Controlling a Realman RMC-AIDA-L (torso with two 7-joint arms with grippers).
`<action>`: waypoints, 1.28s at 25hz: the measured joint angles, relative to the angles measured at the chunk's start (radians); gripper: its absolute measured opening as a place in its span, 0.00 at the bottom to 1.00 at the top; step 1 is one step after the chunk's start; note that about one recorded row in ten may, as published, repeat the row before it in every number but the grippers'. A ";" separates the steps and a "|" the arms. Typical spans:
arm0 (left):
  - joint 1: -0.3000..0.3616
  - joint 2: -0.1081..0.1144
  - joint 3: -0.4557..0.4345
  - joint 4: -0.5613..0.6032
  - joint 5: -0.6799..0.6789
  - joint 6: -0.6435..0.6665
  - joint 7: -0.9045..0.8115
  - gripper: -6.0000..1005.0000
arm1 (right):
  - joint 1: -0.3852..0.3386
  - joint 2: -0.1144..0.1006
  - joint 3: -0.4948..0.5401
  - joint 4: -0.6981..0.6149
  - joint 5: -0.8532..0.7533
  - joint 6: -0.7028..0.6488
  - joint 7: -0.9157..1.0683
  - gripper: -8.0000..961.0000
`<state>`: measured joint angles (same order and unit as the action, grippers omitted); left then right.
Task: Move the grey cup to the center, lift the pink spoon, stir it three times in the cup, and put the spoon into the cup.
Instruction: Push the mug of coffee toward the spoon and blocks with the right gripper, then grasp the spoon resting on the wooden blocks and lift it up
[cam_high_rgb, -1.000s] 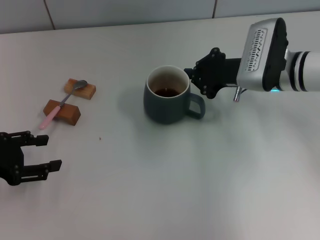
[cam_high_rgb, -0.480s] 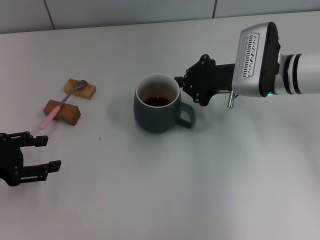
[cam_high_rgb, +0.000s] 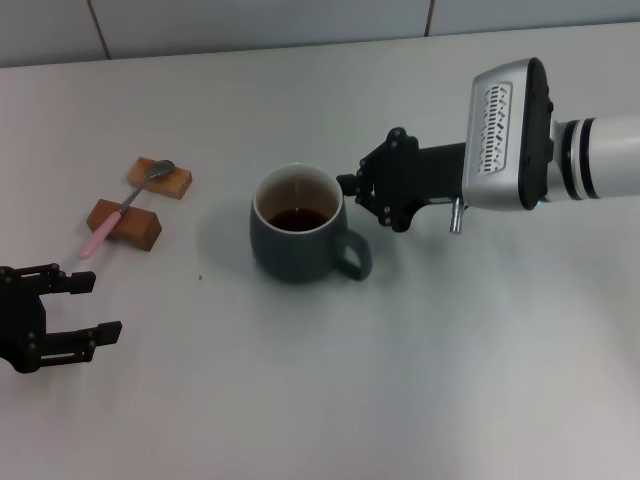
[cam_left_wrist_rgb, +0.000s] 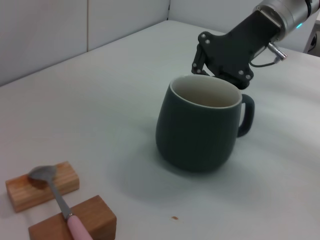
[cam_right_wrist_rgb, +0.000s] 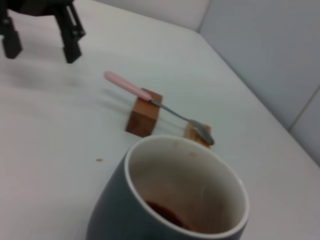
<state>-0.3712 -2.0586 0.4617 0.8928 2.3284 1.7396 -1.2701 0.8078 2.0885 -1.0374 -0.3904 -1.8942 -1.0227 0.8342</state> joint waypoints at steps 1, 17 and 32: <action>0.000 0.000 0.000 0.000 0.000 0.000 0.000 0.74 | -0.002 0.001 -0.012 0.001 0.000 -0.011 0.000 0.01; 0.002 0.000 -0.002 -0.001 0.000 0.000 0.000 0.74 | -0.011 0.002 -0.046 0.002 0.003 -0.044 0.000 0.01; 0.003 0.000 -0.002 0.000 0.003 -0.004 0.000 0.74 | -0.169 -0.006 -0.040 -0.172 0.127 -0.100 0.079 0.01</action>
<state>-0.3681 -2.0586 0.4601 0.8928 2.3310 1.7351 -1.2701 0.6392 2.0828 -1.0777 -0.5629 -1.7675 -1.1222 0.9131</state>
